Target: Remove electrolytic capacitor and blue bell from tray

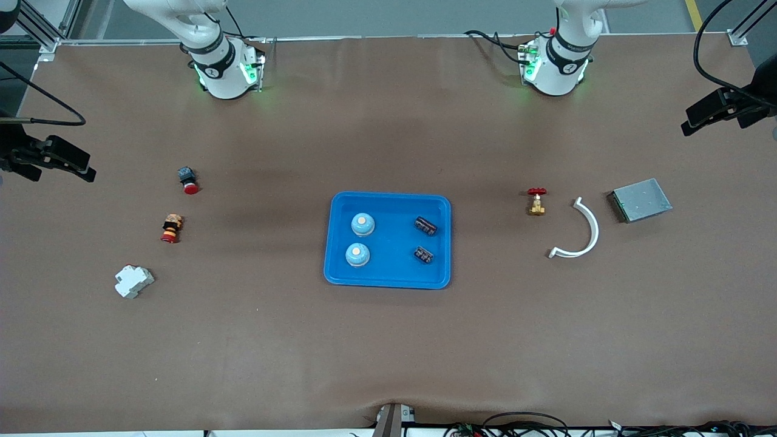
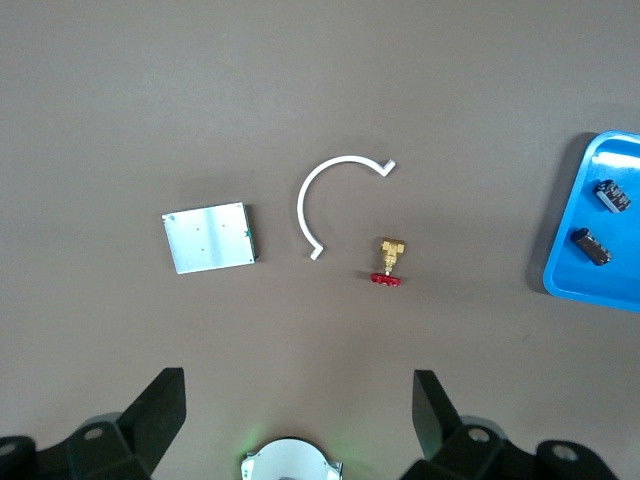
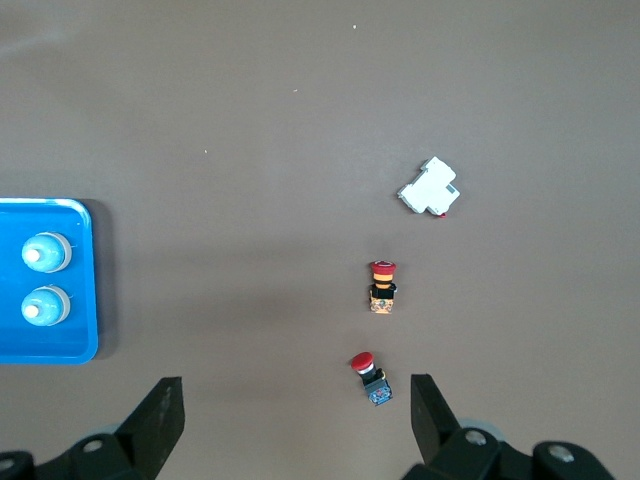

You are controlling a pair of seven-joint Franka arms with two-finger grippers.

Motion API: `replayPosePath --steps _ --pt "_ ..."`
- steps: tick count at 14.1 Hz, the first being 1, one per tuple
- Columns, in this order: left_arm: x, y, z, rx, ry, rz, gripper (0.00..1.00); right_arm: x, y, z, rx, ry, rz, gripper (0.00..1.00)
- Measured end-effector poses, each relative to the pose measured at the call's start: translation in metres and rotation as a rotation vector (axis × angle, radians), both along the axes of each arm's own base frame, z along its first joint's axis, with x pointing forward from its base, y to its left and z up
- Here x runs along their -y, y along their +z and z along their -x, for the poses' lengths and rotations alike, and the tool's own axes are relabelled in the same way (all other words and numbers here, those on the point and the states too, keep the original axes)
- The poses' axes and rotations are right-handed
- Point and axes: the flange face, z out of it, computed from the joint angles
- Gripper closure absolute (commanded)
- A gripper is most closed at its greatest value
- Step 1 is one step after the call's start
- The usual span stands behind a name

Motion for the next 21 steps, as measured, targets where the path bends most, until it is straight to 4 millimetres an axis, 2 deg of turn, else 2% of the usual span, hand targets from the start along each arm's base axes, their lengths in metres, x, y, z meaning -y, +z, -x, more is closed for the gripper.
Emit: replayPosePath --steps 13,16,18,21 --pt "0.002 -0.007 -0.004 -0.013 -0.002 0.0 0.0 -0.001 -0.002 -0.001 -0.005 0.001 0.0 0.0" --pt "0.021 -0.007 -0.004 -0.01 -0.031 -0.002 0.0 -0.004 -0.006 -0.002 -0.016 0.001 -0.002 0.0" --pt "0.032 -0.006 -0.004 0.0 -0.043 -0.002 0.0 -0.018 -0.013 -0.002 -0.031 -0.03 -0.003 0.0" --pt "0.033 -0.011 -0.007 -0.005 -0.044 -0.002 0.0 -0.054 -0.032 -0.002 -0.051 -0.032 -0.001 0.0"
